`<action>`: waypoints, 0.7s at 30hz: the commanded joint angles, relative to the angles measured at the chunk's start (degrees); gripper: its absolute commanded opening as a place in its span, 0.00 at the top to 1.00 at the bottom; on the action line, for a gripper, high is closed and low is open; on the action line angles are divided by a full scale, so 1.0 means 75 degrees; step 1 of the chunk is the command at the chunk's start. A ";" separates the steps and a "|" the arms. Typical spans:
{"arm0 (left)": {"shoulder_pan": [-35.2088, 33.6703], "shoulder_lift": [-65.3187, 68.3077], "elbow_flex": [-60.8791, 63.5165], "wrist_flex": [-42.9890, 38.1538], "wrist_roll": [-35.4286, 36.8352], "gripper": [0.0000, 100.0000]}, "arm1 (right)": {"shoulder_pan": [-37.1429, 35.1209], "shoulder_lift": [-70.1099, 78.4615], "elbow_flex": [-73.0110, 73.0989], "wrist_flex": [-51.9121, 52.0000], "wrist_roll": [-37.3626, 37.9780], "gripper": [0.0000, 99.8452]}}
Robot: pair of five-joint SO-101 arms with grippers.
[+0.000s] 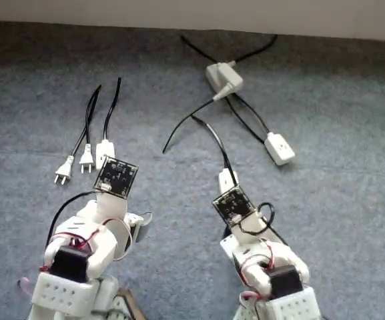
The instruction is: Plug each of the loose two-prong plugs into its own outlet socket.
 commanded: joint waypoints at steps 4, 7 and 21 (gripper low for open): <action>-0.0041 -0.0147 0.0100 -0.0340 0.0047 0.78 | -0.0158 -0.0006 0.0580 -0.0697 -0.0457 0.99; -0.0041 -0.0158 0.0147 -0.0375 0.0047 0.78 | -0.0182 -0.0006 0.0885 -0.1073 -0.0481 0.99; -0.0076 -0.0158 0.0147 -0.0328 0.0059 0.78 | -0.0404 0.0006 0.1002 -0.1999 -0.0434 0.99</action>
